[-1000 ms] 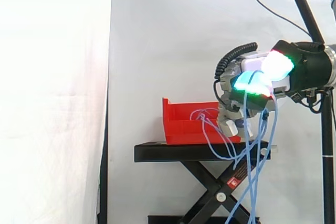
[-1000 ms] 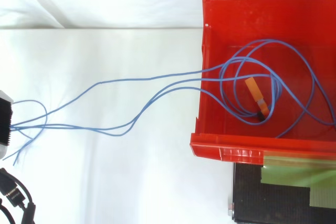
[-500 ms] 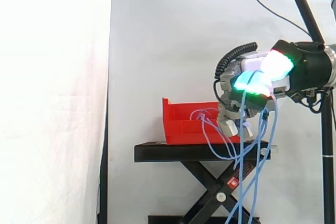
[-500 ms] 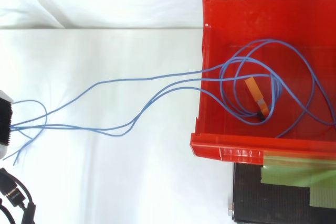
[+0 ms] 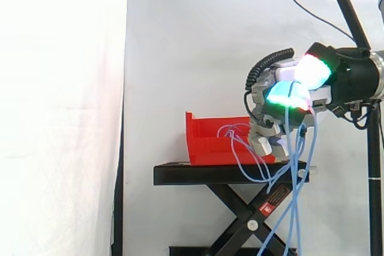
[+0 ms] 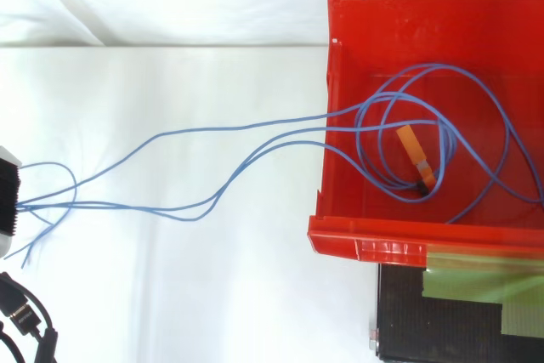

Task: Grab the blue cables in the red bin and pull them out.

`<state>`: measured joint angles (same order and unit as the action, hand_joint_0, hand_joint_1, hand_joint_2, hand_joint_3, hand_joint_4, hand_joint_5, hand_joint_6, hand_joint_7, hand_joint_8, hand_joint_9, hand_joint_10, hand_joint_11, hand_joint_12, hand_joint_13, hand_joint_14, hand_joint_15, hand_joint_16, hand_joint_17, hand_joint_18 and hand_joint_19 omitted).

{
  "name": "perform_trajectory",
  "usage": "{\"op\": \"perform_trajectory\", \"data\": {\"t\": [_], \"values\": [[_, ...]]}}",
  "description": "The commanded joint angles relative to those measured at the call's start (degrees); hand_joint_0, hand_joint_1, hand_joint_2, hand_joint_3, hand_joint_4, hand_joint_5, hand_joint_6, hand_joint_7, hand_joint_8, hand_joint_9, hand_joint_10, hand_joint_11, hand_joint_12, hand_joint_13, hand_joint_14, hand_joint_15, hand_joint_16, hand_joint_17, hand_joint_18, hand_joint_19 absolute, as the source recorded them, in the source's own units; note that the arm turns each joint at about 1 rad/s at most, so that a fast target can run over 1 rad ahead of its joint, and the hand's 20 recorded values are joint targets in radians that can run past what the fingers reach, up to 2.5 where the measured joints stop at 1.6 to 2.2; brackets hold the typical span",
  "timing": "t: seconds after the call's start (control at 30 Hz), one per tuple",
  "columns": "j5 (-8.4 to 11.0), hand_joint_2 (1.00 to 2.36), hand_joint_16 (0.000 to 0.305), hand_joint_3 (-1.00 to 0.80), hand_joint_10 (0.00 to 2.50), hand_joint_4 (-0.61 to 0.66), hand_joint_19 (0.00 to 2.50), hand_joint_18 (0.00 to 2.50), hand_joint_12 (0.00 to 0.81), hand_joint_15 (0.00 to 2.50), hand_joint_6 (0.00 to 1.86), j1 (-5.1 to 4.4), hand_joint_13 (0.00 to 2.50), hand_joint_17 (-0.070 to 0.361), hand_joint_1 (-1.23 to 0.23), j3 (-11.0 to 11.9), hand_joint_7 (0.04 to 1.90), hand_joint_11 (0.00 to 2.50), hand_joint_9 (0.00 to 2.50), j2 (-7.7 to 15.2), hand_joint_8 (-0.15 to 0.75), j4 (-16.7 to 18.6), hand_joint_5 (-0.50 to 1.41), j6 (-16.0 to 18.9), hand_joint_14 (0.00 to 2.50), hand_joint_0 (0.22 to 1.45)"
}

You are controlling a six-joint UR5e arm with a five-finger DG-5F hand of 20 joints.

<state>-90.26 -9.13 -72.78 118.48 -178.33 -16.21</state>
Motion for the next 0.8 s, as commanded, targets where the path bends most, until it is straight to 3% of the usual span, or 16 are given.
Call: {"op": "perform_trajectory", "data": {"t": [0.0, 0.77], "values": [[0.00, 1.00, 0.053, -1.00, 0.03, 0.24, 1.01, 0.73, 0.347, 0.70, 0.01, -0.01, 0.80, 0.120, -0.89, 0.00, 0.77, 0.85, 0.97, -0.01, 0.228, 0.00, 0.95, 0.00, 0.03, 0.70], [0.00, 1.00, 0.052, -1.00, 0.03, 0.22, 0.99, 0.75, 0.344, 0.69, 0.01, -0.01, 0.82, 0.117, -0.95, 0.00, 0.85, 0.87, 1.02, -0.01, 0.230, -0.09, 1.02, 0.00, 0.03, 0.70]]}}
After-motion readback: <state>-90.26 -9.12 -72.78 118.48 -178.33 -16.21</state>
